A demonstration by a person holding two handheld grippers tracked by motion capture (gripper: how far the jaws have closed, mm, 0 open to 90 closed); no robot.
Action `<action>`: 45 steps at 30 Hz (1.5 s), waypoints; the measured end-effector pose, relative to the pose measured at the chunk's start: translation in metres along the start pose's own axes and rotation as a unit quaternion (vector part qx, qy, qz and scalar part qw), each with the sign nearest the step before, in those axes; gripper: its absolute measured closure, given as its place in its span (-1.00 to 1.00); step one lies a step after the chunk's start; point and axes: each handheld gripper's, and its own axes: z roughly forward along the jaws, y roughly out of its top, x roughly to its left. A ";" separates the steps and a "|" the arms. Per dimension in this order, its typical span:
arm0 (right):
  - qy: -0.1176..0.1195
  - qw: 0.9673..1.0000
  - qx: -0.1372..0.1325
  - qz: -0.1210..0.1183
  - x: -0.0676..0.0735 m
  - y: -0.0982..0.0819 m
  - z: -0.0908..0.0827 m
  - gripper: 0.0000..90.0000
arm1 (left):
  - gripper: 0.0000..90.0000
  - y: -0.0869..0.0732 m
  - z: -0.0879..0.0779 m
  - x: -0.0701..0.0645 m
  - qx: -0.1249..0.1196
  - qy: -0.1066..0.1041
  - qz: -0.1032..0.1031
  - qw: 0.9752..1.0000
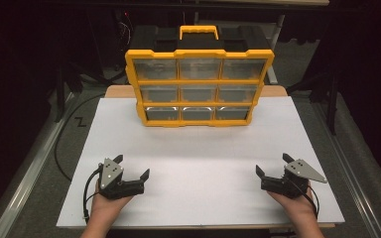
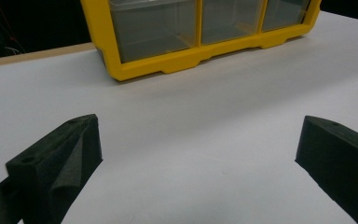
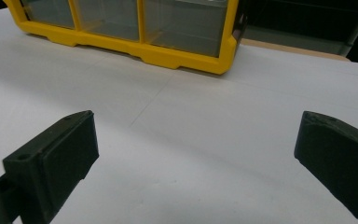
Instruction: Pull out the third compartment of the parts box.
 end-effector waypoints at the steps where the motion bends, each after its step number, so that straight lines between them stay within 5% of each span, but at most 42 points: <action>1: 0.000 1.000 0.000 0.000 0.000 0.000 0.000 -0.98 | -0.98 0.000 0.000 0.000 0.000 0.000 0.000 1.000; 12: 0.004 1.000 -0.003 -0.019 0.007 0.003 0.009 -0.98 | -0.98 0.001 0.000 0.002 -0.001 -0.002 -0.005 1.000; 45: -0.021 0.999 0.012 -0.038 0.012 0.032 0.094 -0.96 | -0.98 -0.001 0.001 0.003 -0.014 -0.009 -0.010 1.000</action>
